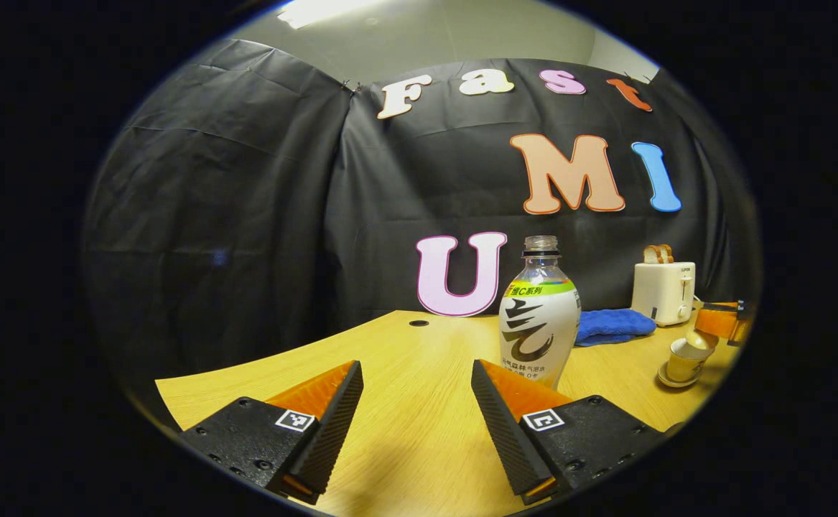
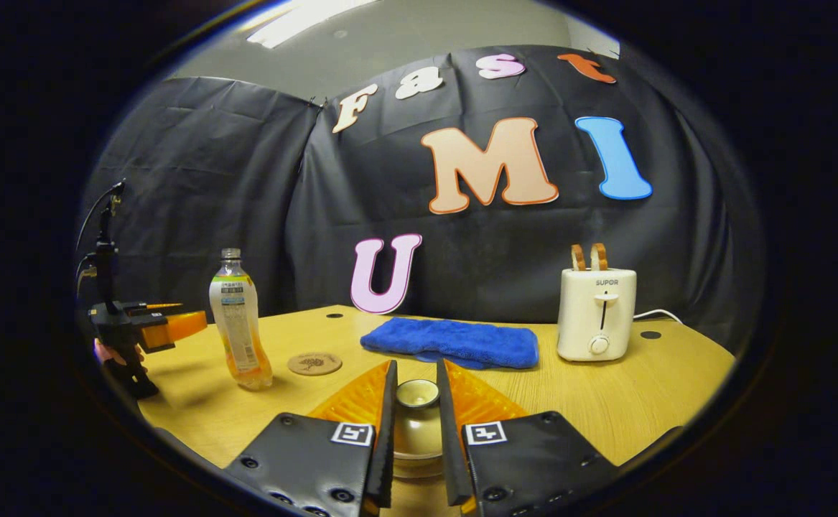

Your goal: Open the teacup lid with one hand, grasp the water bottle and pour water into the teacup with the other hand; after pouring, place the water bottle on the coaster and then close the teacup lid.

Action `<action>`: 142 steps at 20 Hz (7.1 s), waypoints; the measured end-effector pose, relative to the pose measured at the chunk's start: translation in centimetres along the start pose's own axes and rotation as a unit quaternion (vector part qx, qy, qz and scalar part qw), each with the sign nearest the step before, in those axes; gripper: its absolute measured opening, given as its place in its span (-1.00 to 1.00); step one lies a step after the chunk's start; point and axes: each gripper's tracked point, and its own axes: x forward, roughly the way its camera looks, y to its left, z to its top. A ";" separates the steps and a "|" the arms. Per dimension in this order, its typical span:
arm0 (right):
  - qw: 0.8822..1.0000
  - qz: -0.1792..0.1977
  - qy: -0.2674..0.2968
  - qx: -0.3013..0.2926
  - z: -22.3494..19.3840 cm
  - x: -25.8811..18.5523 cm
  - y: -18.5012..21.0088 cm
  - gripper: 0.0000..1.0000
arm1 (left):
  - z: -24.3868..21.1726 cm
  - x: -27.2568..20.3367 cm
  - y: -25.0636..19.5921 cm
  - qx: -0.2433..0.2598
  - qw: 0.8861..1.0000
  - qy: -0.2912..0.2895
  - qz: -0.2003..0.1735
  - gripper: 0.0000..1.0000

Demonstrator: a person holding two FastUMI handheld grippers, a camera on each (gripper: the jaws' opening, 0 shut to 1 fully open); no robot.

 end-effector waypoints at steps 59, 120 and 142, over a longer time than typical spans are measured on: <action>0.986 -0.169 -0.010 -0.005 0.7 -7.3 -14.1 -0.36 | 6.5 4.6 -13.3 0.355 0.922 -0.047 -0.150 0.15; 0.981 -0.193 -0.011 -0.007 0.7 -7.9 -16.3 -0.36 | 3.0 4.1 -19.4 0.855 0.478 -0.046 -0.197 0.14; 0.981 -0.193 -0.010 -0.006 0.8 -8.0 -16.4 -0.36 | 5.8 4.2 -20.7 0.885 0.425 -0.060 -0.179 0.13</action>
